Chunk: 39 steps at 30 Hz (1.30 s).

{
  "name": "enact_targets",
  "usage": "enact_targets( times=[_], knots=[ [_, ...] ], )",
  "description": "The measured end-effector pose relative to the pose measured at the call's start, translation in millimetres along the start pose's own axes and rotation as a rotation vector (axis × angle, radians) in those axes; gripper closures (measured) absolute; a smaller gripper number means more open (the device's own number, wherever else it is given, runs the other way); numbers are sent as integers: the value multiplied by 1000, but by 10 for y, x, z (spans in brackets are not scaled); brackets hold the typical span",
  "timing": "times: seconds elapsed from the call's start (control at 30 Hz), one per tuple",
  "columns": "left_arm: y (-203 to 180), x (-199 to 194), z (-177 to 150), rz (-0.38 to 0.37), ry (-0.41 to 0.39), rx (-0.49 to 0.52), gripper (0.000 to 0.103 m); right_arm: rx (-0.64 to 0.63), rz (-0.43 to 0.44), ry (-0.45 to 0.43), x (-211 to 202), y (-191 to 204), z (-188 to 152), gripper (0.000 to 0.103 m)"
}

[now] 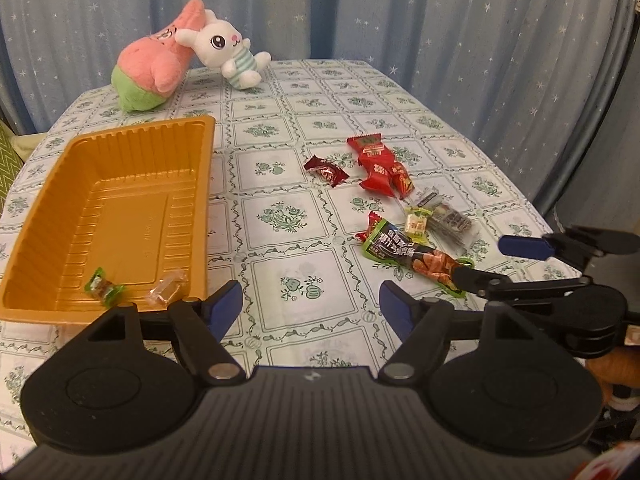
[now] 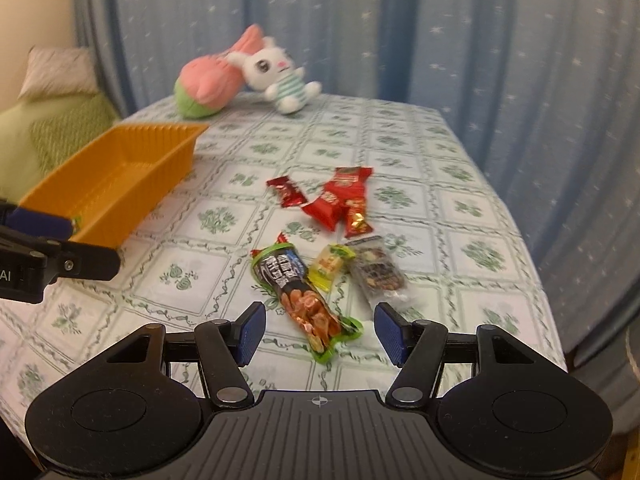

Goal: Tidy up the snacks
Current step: 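Grasp the green sausage snack bag with the right tool while the left tool grasps a red candy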

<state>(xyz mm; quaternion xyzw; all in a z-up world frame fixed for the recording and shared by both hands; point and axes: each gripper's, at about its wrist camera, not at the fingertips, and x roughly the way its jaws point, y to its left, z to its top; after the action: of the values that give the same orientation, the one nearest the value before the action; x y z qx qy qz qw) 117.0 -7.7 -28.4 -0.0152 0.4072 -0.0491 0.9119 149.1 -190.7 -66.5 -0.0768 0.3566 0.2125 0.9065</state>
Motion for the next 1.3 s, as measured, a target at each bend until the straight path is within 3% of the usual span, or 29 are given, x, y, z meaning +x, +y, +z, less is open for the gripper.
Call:
enact_targets(
  times=[0.3,0.4,0.47,0.63,0.87,1.17,1.3],
  knots=[
    [32,261,-15,-13,30,-16,29,-150,55,43,504,21,42,43],
    [45,311,-34,-16,38,-23,29,-175,70,70,659,37,55,51],
    [49,328,-46,-18,41,-22,29,-164,76,93,707,41,53,66],
    [71,367,-84,-19,51,-34,29,-89,100,99,608,67,12,73],
    [91,339,-127,-21,51,-41,29,77,136,111,369,117,-132,73],
    [118,316,-127,-16,43,-52,29,-63,75,74,377,315,-231,73],
    [105,317,-129,-20,43,-52,29,-42,51,61,344,296,-242,73]
  ],
)
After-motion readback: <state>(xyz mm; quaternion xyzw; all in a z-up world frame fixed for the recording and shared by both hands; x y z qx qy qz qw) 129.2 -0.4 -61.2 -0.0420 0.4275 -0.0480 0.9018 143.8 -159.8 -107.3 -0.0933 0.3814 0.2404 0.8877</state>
